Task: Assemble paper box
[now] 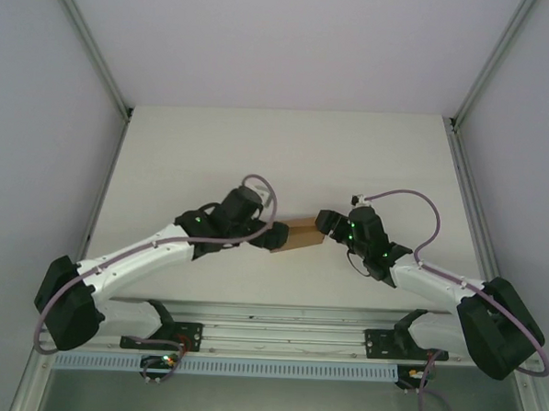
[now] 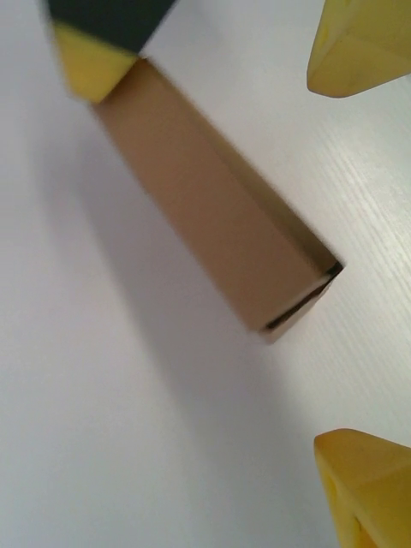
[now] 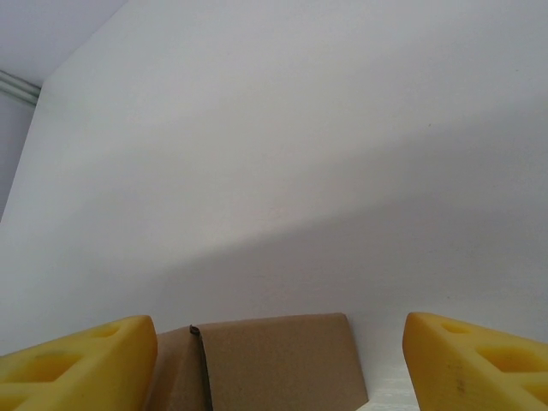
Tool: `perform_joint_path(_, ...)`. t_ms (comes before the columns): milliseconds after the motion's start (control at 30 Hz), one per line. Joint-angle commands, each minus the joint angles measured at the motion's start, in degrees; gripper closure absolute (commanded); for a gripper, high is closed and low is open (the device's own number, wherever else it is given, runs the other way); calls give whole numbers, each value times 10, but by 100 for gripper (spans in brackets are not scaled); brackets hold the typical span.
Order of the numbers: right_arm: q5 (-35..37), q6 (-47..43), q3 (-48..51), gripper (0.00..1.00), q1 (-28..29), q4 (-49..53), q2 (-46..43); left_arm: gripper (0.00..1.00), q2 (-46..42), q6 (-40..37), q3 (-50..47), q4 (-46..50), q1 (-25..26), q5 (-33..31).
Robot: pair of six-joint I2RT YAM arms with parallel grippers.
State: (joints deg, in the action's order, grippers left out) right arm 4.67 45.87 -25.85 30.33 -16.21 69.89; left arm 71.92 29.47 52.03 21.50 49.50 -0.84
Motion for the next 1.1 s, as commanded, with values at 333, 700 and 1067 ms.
perform_joint_path(333,3,-21,26,29,6,102,51,11,51,60,-112,-149,-112,181)
perform_joint_path(700,-6,-70,67,37,2,18,80,47,154,36,-318,-468,-117,193)
perform_joint_path(1067,-50,-143,109,74,-6,-95,142,91,230,35,-326,-532,-113,193)
